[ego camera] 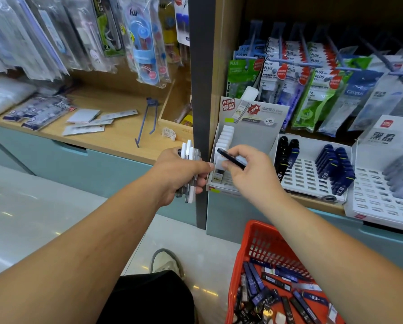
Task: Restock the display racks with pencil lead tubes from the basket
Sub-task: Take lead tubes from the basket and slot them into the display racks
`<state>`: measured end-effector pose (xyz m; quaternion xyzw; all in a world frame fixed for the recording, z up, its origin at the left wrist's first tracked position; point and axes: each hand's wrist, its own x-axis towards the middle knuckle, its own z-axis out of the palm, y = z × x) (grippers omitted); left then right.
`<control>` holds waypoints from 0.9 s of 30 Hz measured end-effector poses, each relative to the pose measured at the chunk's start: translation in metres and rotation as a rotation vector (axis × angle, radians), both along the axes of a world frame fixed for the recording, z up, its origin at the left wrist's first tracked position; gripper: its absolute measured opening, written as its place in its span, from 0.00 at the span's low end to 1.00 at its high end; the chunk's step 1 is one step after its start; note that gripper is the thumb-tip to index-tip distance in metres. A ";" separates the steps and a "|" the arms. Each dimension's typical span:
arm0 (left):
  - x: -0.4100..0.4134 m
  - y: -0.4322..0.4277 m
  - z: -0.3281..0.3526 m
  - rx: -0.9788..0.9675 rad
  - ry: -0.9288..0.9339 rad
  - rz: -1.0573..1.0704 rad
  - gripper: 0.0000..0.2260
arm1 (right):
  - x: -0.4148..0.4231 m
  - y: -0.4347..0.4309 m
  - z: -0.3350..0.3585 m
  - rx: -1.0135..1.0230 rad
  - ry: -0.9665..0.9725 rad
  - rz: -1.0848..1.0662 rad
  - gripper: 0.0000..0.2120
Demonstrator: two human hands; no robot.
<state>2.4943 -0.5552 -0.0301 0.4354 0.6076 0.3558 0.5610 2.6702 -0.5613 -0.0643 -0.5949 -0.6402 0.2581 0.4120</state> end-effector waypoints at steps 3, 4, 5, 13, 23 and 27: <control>0.002 0.000 0.002 0.009 0.015 0.015 0.15 | 0.002 0.000 0.005 -0.016 0.064 0.001 0.09; 0.003 0.000 0.003 0.025 0.026 0.020 0.14 | 0.003 -0.001 0.007 -0.047 0.073 0.002 0.08; 0.005 0.000 0.005 0.047 0.041 0.019 0.14 | 0.005 -0.002 0.009 -0.083 0.090 0.003 0.06; 0.044 -0.020 0.028 0.159 0.061 -0.247 0.13 | 0.030 -0.006 0.042 -0.414 0.964 -0.023 0.09; 0.077 -0.014 0.034 0.079 0.012 -0.303 0.10 | 0.056 0.003 0.054 -0.345 1.150 -0.021 0.11; 0.068 -0.009 0.039 0.120 0.040 -0.270 0.11 | 0.074 0.004 0.050 -0.108 0.144 -0.066 0.11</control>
